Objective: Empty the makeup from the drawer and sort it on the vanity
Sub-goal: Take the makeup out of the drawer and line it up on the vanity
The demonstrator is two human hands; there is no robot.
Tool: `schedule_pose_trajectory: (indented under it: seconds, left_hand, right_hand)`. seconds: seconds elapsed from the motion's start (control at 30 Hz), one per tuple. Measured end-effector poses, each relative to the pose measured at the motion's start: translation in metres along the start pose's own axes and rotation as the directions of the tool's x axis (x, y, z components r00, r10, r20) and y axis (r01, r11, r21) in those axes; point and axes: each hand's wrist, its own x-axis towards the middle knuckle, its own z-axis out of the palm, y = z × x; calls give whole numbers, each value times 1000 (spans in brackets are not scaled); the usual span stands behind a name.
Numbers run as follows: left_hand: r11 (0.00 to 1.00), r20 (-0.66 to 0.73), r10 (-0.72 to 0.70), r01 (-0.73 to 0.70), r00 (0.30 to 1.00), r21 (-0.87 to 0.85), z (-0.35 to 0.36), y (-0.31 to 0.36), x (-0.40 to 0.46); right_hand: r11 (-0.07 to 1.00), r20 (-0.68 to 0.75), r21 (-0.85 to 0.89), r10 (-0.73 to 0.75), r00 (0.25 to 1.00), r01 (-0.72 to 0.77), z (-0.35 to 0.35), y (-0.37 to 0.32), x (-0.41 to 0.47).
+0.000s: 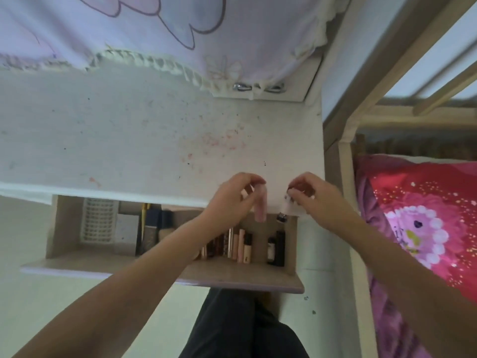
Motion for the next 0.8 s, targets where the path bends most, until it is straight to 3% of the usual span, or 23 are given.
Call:
schedule_pose_trajectory:
  seconds: [0.2,0.4,0.5,0.63,0.73,0.8]
  left_hand:
    - [982,66,-167,173,984,-82,-16,20,104]
    - [982,-4,-188,188,982,7,-2,10,144]
    - [981,-32,-154,156,988,116,1,5,143]
    - [985,-85,-146,153,986,86,-1,8,128]
    - [997,-205,-11,26,979,71,-4,7,78]
    - [995,-98,65,-58,993,77,6,-2,23]
  right_hand:
    - [997,-51,7,77,996,-77,-29,-19,87]
    - [993,-112,-87,71,991,-80,-15,-23,121]
    - [994,-144,-59,81,986,-90,-10,-22,118]
    - [996,-180,-30,81,980,-87,-12,-21,104]
    - [998,-255,-19,-62,965,60,-11,-20,60]
    - [985,-160,1,-169,973,172,5,-11,14]
